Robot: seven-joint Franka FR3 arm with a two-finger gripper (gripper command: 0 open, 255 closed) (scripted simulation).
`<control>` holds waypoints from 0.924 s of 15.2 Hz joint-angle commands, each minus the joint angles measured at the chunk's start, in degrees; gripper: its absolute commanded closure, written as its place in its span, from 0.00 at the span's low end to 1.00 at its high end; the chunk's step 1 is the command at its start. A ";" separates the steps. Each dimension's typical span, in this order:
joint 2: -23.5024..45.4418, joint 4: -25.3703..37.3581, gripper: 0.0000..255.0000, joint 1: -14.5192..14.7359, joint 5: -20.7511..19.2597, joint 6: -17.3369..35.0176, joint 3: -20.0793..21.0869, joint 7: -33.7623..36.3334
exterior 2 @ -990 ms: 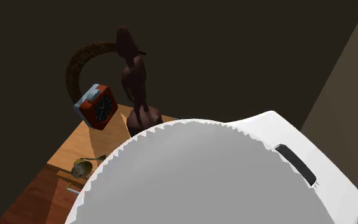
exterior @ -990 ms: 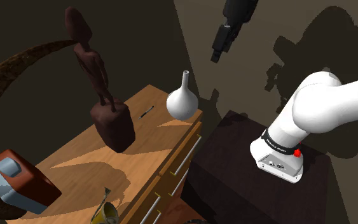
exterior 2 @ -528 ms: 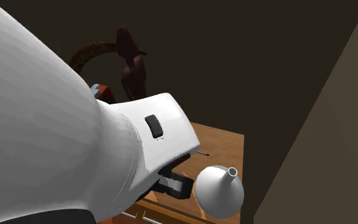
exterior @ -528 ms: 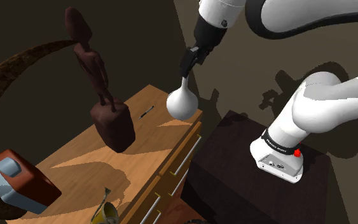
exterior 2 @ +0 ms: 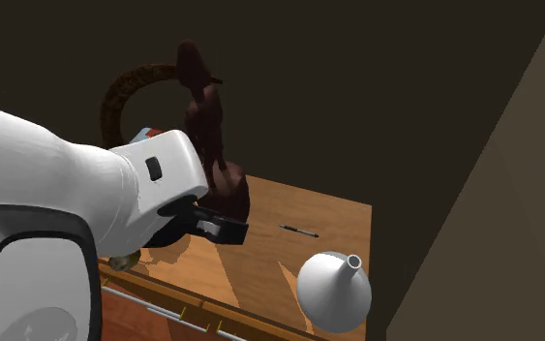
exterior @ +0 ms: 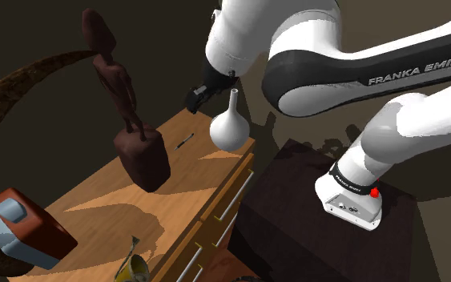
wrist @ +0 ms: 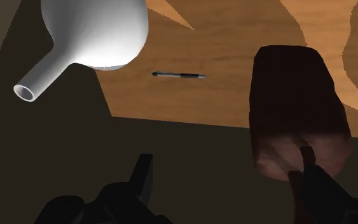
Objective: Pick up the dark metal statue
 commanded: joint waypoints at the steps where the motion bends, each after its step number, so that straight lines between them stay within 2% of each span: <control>1: 2.88 2.22 0.00 -5.61 -3.92 3.85 6.78 5.68; 4: 5.69 6.35 0.00 -16.88 -10.64 7.73 19.03 14.53; 8: 4.81 13.46 0.00 -35.65 -17.13 10.68 37.78 24.28; 10: 1.61 17.54 0.00 -44.15 -17.58 11.57 45.71 27.08; 12: -2.61 21.99 0.00 -51.03 -17.06 12.03 51.65 29.15; 13: -4.90 24.36 0.00 -53.95 -16.68 12.07 53.97 30.07; 14: -5.94 25.36 0.00 -55.06 -16.38 12.07 54.79 30.35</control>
